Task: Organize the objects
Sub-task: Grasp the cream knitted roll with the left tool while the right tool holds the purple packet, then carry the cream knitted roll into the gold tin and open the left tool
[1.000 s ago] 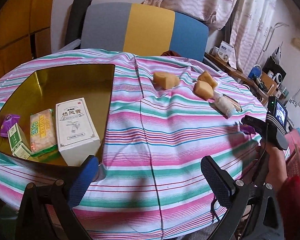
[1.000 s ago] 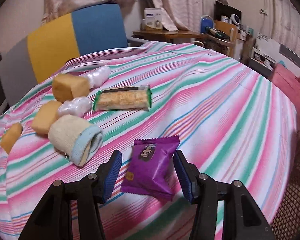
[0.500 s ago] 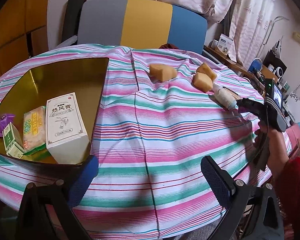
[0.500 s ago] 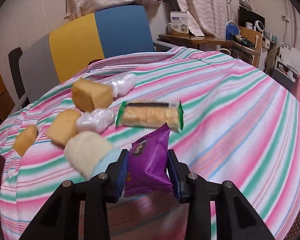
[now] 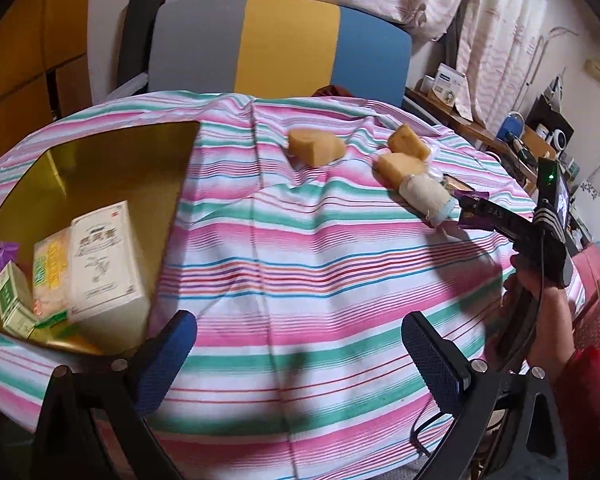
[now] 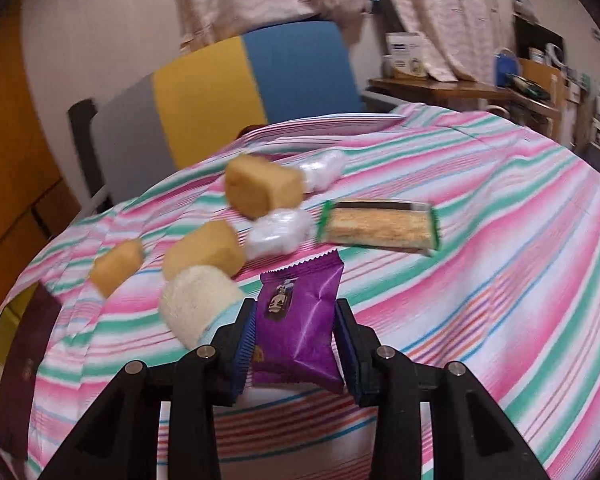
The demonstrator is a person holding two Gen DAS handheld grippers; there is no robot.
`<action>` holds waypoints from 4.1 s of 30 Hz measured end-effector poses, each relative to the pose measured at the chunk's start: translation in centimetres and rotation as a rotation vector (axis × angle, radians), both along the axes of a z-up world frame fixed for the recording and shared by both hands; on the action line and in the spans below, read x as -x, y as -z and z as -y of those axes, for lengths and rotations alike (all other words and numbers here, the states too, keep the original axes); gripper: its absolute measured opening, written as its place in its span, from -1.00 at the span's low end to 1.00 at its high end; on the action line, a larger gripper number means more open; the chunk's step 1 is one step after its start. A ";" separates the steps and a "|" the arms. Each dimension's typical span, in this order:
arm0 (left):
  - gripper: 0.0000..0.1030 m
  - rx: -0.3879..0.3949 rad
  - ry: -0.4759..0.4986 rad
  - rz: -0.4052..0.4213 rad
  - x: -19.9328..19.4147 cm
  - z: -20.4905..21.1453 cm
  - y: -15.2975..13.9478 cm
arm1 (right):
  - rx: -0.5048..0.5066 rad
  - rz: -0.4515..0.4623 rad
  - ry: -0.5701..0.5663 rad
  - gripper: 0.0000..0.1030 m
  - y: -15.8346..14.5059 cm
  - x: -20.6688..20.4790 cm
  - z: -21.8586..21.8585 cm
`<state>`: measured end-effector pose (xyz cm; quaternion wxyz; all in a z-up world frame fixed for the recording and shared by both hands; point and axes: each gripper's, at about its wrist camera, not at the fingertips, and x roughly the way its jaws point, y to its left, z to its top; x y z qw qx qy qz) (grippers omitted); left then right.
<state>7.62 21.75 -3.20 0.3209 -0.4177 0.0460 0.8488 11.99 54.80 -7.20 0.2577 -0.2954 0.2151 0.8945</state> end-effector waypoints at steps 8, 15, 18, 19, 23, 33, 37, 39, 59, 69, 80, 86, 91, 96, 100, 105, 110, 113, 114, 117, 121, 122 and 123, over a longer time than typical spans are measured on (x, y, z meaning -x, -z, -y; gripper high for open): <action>1.00 0.007 0.028 0.020 1.2 -4.7 0.0 | 0.087 -0.047 0.175 -0.27 1.3 -3.0 -2.6; 1.00 -0.084 0.009 0.126 3.5 -11.0 0.3 | 0.148 -0.077 0.216 -0.27 2.1 -4.4 -3.6; 1.00 -0.082 0.000 0.141 4.7 -14.4 0.8 | 0.142 -0.082 0.225 -0.27 2.1 -4.5 -3.6; 1.00 -0.067 0.005 0.144 5.2 -15.9 1.1 | 0.144 -0.085 0.230 -0.27 2.2 -4.6 -3.6; 1.00 -0.049 0.035 0.193 6.5 -19.9 2.2 | 0.143 -0.102 0.240 -0.27 2.3 -4.9 -3.6; 0.99 0.007 0.031 0.180 8.2 -26.1 4.4 | 0.142 -0.116 0.244 -0.26 2.4 -4.9 -3.7; 0.84 0.002 0.107 0.078 7.7 -26.0 4.7 | 0.145 -0.121 0.244 -0.26 2.5 -4.9 -3.8; 0.62 -0.044 0.162 0.051 7.4 -25.1 4.8 | 0.144 -0.120 0.244 -0.26 2.4 -4.8 -3.8; 0.40 -0.197 0.065 0.041 6.5 -14.6 4.9 | 0.070 -0.124 0.188 -0.26 1.6 -4.5 -2.5; 0.40 -0.219 0.062 0.022 5.0 -11.3 5.1 | -0.075 -0.079 0.061 -0.26 0.0 -2.8 1.4; 0.40 -0.209 0.093 -0.013 3.4 -8.9 4.8 | -0.150 -0.019 -0.096 -0.27 0.3 -0.9 6.0; 0.39 -0.223 0.100 0.014 2.0 -6.8 4.6 | -0.162 0.002 -0.089 -0.27 0.4 -0.8 6.3; 0.39 -0.220 0.126 -0.005 0.5 -5.3 4.1 | -0.195 0.018 -0.107 -0.27 0.4 -0.3 7.1; 0.39 -0.244 0.122 -0.017 -0.1 -3.2 3.1 | -0.219 0.032 -0.150 -0.27 0.4 0.1 8.1; 0.39 -0.277 0.104 -0.043 0.2 -1.1 1.7 | -0.177 0.045 -0.214 -0.27 0.6 0.6 8.7; 0.39 -0.318 0.047 -0.072 1.2 2.5 -0.2 | -0.159 0.039 -0.244 -0.27 0.4 0.7 9.8; 0.39 -0.352 -0.041 -0.085 2.9 6.1 -1.2 | -0.104 -0.004 -0.268 -0.27 0.0 0.8 11.7; 0.40 -0.360 -0.107 -0.085 4.3 8.1 -1.5 | -0.075 -0.027 -0.305 -0.27 -0.4 1.3 13.6; 0.40 -0.360 -0.133 -0.088 4.8 8.9 -1.6 | -0.074 -0.033 -0.314 -0.27 -0.6 1.4 14.1; 0.40 -0.349 -0.195 -0.094 6.6 10.9 -1.6 | -0.077 -0.059 -0.359 -0.27 -1.5 1.9 16.3; 0.40 -0.318 -0.289 -0.083 9.3 13.8 -1.2 | -0.067 -0.100 -0.408 -0.27 -2.9 2.7 18.6; 0.40 -0.305 -0.314 -0.077 9.8 14.4 -1.1 | -0.059 -0.113 -0.419 -0.27 -3.4 2.9 19.2; 0.40 -0.299 -0.335 -0.069 10.4 15.0 -0.9 | -0.053 -0.118 -0.426 -0.27 -3.6 3.1 19.5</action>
